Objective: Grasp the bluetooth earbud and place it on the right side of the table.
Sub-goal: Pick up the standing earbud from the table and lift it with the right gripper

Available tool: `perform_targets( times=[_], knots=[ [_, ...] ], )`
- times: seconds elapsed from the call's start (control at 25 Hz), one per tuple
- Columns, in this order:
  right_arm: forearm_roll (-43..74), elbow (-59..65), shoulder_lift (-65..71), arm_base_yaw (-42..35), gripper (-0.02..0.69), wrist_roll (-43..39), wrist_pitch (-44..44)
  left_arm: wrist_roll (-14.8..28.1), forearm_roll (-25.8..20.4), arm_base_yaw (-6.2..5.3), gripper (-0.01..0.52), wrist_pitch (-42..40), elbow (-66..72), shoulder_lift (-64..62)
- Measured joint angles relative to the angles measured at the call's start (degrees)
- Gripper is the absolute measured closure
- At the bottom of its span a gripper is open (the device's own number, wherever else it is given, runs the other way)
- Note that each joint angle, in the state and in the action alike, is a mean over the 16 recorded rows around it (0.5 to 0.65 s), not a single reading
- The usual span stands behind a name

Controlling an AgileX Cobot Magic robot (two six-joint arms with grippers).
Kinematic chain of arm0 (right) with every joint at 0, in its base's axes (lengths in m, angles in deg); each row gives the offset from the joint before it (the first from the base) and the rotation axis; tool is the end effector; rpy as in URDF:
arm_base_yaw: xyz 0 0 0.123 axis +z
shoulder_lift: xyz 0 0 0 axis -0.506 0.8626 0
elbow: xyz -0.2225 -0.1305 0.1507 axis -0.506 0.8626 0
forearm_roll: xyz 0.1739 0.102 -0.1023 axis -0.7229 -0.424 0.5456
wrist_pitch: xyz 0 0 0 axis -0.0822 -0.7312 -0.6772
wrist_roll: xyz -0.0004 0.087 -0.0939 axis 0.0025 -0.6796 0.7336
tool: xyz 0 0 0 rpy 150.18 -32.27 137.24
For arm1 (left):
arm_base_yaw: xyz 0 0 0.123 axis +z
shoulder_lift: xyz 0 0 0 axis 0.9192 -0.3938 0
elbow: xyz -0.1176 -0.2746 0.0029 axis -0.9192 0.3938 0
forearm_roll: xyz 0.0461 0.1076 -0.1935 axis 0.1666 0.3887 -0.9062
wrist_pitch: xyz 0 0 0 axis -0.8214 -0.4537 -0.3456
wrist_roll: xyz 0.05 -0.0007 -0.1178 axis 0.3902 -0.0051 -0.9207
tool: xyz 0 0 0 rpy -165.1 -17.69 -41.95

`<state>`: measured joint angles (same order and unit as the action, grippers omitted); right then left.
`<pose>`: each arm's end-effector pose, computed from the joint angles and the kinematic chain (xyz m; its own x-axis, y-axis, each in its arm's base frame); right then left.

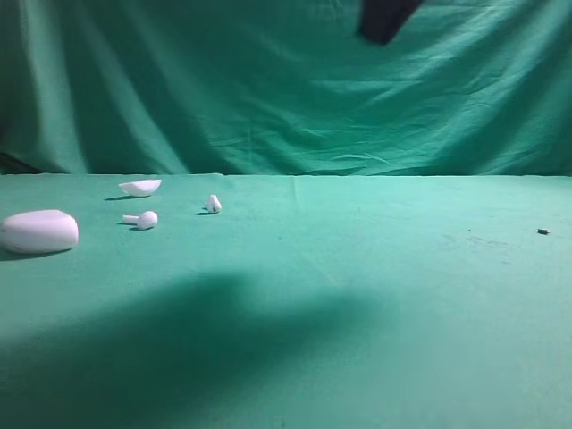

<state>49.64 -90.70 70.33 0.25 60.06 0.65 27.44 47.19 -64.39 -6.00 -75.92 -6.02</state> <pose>0.2944 0.1824 0.2817 -0.6286 -0.5776 -0.5208 -0.6544 0.7547 -0.0472 0.0488 -0.0039 0.1673 -0.2601 -0.0663 -0.9633 -0.0123 0.9978 -0.0653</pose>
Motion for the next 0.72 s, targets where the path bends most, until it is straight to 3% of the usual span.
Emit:
perform_targets(
  times=[0.32,0.72],
  knots=[
    [6.77,-22.72,21.13,8.07,0.628,-6.84,-8.21,0.0,0.0,0.0,0.514,0.0,0.0,0.0],
    [7.97,-36.01,35.08,10.25,0.383,-9.96,-7.6,0.0,0.0,0.0,0.514,0.0,0.0,0.0]
  ],
)
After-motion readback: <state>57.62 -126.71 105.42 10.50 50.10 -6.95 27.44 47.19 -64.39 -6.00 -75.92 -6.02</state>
